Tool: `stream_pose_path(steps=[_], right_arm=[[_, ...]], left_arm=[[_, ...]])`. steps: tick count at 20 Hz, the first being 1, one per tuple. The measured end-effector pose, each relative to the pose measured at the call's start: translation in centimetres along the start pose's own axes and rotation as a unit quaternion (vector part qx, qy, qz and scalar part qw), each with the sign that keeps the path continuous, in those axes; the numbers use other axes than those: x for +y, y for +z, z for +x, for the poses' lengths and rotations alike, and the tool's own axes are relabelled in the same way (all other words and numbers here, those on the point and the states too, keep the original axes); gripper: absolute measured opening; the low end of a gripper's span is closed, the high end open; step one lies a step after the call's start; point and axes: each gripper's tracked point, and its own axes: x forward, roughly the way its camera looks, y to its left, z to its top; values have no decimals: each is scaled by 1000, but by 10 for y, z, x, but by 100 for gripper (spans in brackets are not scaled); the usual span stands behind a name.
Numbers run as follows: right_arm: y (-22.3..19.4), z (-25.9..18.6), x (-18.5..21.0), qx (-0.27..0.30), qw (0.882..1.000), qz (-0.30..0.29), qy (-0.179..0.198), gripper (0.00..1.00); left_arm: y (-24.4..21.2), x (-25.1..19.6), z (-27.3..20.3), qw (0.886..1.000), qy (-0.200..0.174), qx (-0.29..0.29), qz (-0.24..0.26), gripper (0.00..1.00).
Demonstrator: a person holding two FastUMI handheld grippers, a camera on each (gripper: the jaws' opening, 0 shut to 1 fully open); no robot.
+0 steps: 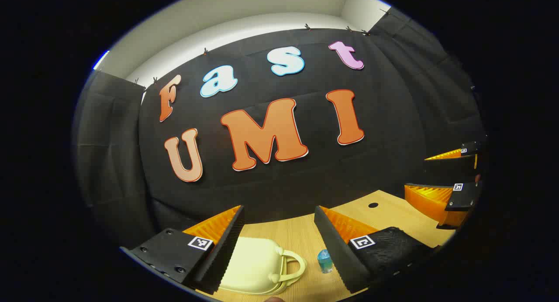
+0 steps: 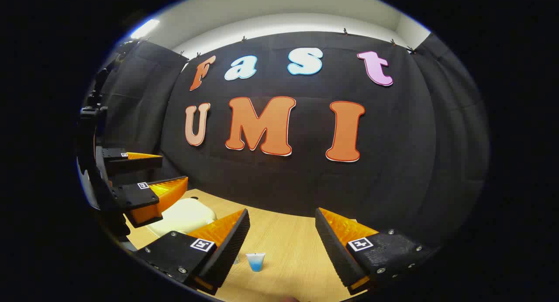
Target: First open the suitcase, pack the skin care products into it, and then close the suitcase.
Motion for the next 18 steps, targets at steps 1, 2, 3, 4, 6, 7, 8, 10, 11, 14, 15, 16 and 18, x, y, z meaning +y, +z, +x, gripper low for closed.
stream_pose_path(steps=[1,2,3,4,6,7,8,10,11,14,15,16,18], right_arm=[[0,0,-2,0,1000,0,-2,95],[-1,0,-3,0,1000,1,-1,95],[-1,0,-3,0,1000,2,-2,95],[-2,0,-3,0,1000,3,-2,95],[-3,2,-4,2,1000,3,-3,95],[-4,2,-3,3,1000,3,-2,95],[-4,3,-3,4,1000,3,-2,95],[-4,4,-3,4,1000,1,-1,95],[-5,4,-3,4,1000,1,-1,95],[-5,4,-1,6,1000,1,0,95],[-6,4,-1,6,1000,0,0,95],[-6,4,1,7,1000,0,2,95],[-6,4,2,8,1000,-4,3,95]], left_arm=[[-2,0,1,1000,1,2,0,98],[-3,-1,1,1000,0,3,-2,98],[-3,0,1,1000,1,5,-3,98],[-1,1,1,1000,2,3,-8,98],[1,2,1,1000,4,2,-15,100],[2,1,0,1000,5,1,-16,100],[2,2,0,1000,6,0,-16,98],[2,1,-1,1000,4,-2,-15,98],[4,1,-1,1000,2,-3,-19,98],[0,-1,0,999,-1,1,-35,98],[1,1,-1,999,-1,3,-38,100],[1,1,-1,999,-2,4,-40,98],[1,2,0,999,-3,3,-35,98]])
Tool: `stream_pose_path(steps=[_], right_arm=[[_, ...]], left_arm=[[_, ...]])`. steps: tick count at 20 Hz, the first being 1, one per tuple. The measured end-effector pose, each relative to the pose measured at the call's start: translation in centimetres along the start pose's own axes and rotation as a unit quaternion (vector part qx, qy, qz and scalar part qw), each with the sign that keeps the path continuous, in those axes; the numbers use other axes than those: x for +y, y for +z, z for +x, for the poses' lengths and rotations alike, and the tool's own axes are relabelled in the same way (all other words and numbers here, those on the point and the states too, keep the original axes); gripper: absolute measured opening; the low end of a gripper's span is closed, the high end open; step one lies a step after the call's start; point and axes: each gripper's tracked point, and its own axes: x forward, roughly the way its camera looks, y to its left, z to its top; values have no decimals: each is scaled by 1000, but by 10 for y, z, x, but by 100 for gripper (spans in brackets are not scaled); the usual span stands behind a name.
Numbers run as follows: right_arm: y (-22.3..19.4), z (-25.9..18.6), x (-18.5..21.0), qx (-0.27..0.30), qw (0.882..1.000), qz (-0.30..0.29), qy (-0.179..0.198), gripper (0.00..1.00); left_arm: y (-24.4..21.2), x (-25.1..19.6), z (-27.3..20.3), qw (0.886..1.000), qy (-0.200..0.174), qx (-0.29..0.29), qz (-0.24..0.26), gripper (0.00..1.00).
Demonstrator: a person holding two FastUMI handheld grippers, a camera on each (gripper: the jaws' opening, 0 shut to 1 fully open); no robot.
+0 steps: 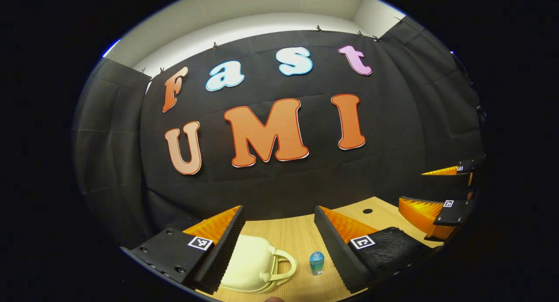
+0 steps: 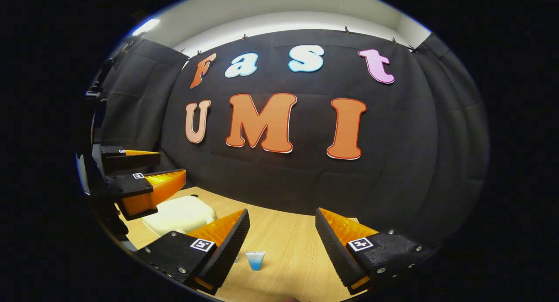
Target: First open the suitcase, pack the skin care products into it, and then close the suitcase.
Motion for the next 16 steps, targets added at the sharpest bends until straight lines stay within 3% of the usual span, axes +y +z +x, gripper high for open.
stream_pose_path(steps=[7,16], right_arm=[[-1,3,-12,1,1000,-5,-11,95],[-4,4,-51,1,999,-7,-40,95]], left_arm=[[-38,-5,5,996,-16,29,88,98],[-93,-27,15,975,-59,66,204,98]])
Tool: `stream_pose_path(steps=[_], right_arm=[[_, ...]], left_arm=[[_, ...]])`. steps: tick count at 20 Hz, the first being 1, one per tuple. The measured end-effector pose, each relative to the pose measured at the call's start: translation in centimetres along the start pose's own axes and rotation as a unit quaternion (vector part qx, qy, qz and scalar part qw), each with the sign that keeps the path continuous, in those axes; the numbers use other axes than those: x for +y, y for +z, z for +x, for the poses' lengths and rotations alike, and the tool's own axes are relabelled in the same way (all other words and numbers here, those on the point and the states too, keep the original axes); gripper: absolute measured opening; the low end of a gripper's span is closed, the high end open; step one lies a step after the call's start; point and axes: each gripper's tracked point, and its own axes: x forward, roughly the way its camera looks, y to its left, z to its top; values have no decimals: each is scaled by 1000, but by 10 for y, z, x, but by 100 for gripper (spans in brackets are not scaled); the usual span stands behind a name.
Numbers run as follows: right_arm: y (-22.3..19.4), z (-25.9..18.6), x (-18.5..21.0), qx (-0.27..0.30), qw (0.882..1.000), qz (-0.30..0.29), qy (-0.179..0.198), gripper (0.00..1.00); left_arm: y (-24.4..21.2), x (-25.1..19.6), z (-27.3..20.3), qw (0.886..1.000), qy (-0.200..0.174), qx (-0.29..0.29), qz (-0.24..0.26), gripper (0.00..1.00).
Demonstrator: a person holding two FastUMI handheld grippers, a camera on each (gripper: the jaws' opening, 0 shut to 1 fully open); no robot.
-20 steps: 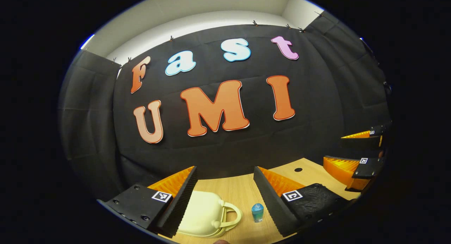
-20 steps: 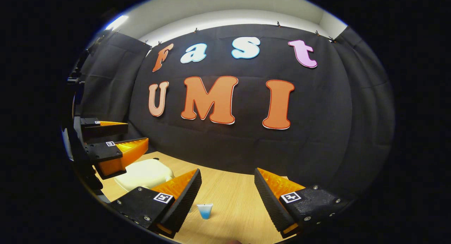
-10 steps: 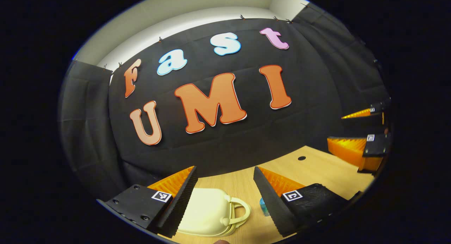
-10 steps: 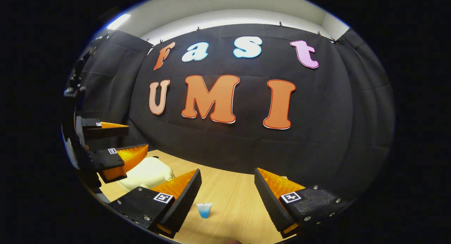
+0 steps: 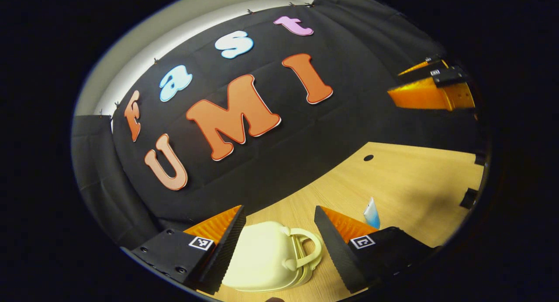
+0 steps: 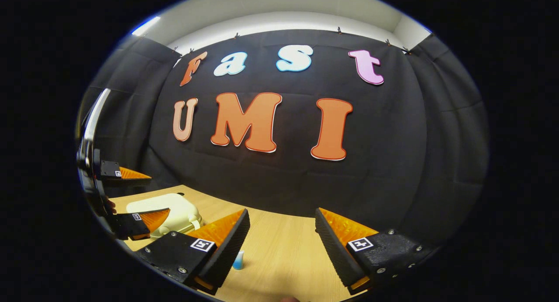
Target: First open the suitcase, pack the skin care products into it, and then close the suitcase.
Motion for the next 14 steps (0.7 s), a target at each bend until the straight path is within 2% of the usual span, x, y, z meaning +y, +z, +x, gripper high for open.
stream_pose_path(steps=[6,10,14], right_arm=[[-5,-2,-13,-1,1000,-5,7,95],[-15,-5,-16,9,1000,-5,20,95],[-22,-9,-17,14,999,-11,28,95]], left_arm=[[-45,-27,16,994,-16,43,95,98],[-83,-36,26,985,-16,85,153,97],[-119,-44,30,976,-22,117,183,96]])
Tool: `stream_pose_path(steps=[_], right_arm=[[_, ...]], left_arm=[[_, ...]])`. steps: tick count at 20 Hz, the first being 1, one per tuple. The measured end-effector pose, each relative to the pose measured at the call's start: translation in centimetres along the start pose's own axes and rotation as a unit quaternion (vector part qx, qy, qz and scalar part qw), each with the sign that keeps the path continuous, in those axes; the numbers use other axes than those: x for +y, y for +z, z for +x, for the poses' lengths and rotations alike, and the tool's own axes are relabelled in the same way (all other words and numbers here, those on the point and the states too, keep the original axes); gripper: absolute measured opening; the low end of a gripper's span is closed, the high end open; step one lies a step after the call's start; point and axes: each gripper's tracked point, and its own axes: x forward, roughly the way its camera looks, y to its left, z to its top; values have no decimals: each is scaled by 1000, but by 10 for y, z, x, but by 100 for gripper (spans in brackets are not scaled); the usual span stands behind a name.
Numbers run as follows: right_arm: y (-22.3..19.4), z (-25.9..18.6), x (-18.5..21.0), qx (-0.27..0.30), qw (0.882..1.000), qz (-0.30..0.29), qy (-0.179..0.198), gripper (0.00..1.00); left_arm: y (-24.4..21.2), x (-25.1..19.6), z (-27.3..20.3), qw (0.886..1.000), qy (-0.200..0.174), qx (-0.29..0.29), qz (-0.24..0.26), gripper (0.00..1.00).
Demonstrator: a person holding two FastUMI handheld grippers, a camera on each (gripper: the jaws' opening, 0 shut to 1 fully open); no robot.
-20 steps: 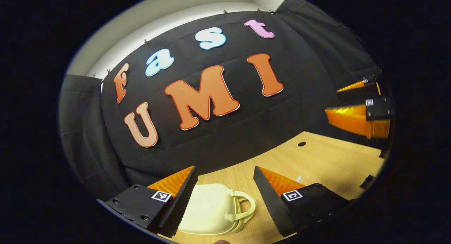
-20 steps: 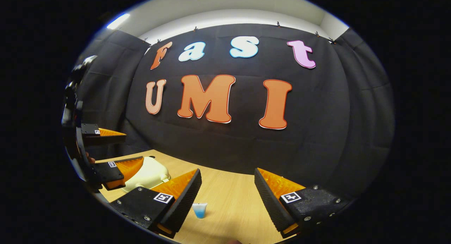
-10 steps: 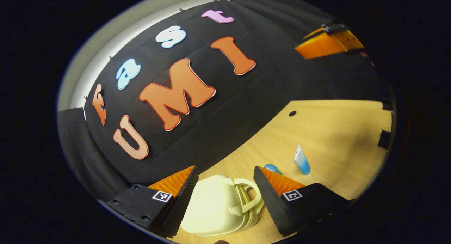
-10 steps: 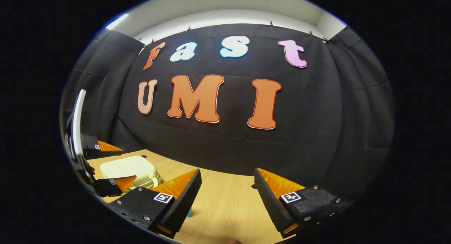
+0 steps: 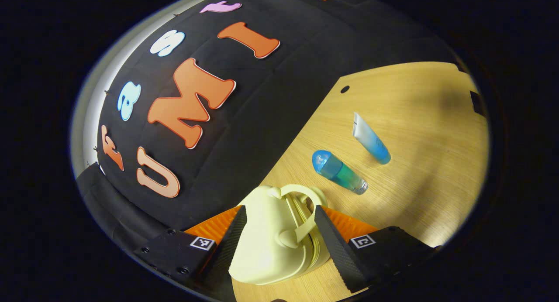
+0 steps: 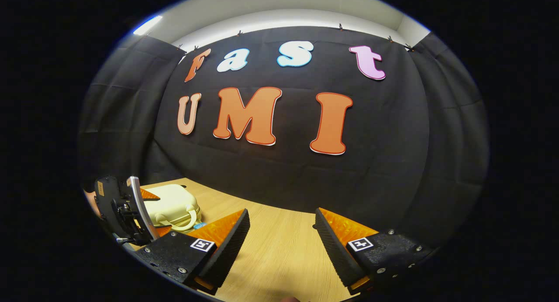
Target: First open the suitcase, pack the skin care products into it, and then close the suitcase.
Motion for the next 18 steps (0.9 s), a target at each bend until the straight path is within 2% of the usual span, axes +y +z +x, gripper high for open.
stream_pose_path(steps=[5,7,9,11,13,14,15,16,17,18], right_arm=[[-6,5,3,11,1000,6,-9,95],[-8,9,7,19,1000,8,-18,95],[-3,10,15,19,1000,9,-23,95],[-2,12,20,18,999,-1,-33,95],[-3,14,27,25,999,-3,-44,95],[-2,15,34,28,999,0,-44,95],[-3,15,38,30,998,-1,-47,95],[-1,16,42,30,998,-2,-51,95],[1,18,46,29,998,-4,-55,95],[3,19,49,29,998,-6,-58,95]], left_arm=[[-29,-13,28,998,-10,28,50,92],[-40,-26,40,997,-25,34,72,83],[-42,-27,49,993,-21,28,109,82],[-38,-34,58,992,-35,12,122,66],[-42,-40,60,990,-53,4,132,59],[-41,-37,60,989,-53,1,135,33],[-40,-41,58,989,-66,-2,130,21],[-35,-36,74,991,-55,-21,123,15],[-33,-34,66,992,-63,-20,105,9],[-33,-30,57,994,-77,-23,74,8]])
